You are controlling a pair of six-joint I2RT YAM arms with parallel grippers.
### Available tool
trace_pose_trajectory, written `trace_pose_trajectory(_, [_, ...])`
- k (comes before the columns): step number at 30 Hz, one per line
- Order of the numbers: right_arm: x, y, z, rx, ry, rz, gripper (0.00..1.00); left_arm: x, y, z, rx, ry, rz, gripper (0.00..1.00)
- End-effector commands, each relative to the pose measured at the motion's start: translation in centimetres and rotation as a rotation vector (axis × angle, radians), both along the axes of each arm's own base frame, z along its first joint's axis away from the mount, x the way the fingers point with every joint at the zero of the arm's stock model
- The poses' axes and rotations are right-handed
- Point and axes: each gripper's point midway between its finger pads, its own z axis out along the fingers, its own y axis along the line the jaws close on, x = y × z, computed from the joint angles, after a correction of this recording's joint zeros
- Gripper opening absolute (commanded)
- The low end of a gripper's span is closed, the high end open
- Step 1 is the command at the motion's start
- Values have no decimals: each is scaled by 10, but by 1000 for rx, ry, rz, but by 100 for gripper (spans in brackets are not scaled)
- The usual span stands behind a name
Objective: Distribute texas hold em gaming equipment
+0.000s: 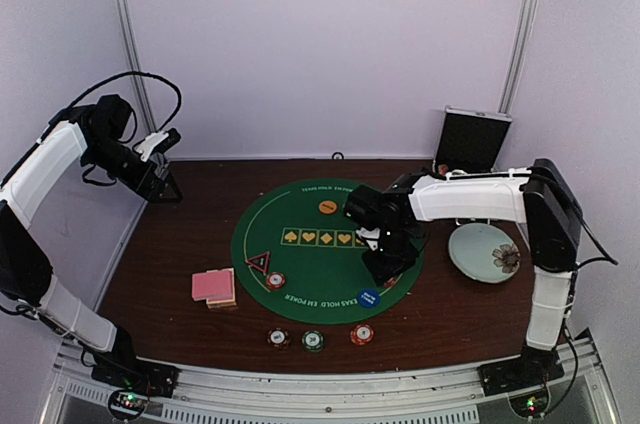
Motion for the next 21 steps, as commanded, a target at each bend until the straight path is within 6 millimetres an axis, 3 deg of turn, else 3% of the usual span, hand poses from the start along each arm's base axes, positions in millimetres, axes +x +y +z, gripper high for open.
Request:
trace_pose_trajectory(1, [-1, -3, -22, -20, 12, 0, 29, 3, 1, 11, -1, -41, -9, 98])
trace_pose_trajectory(13, [-1, -9, -43, -30, 25, -26, 32, 4, 2, 8, 1, -34, -8, 98])
trace_pose_trajectory(21, [0, -11, -41, -32, 15, -31, 52, 3, 1, 9, -3, -36, -10, 98])
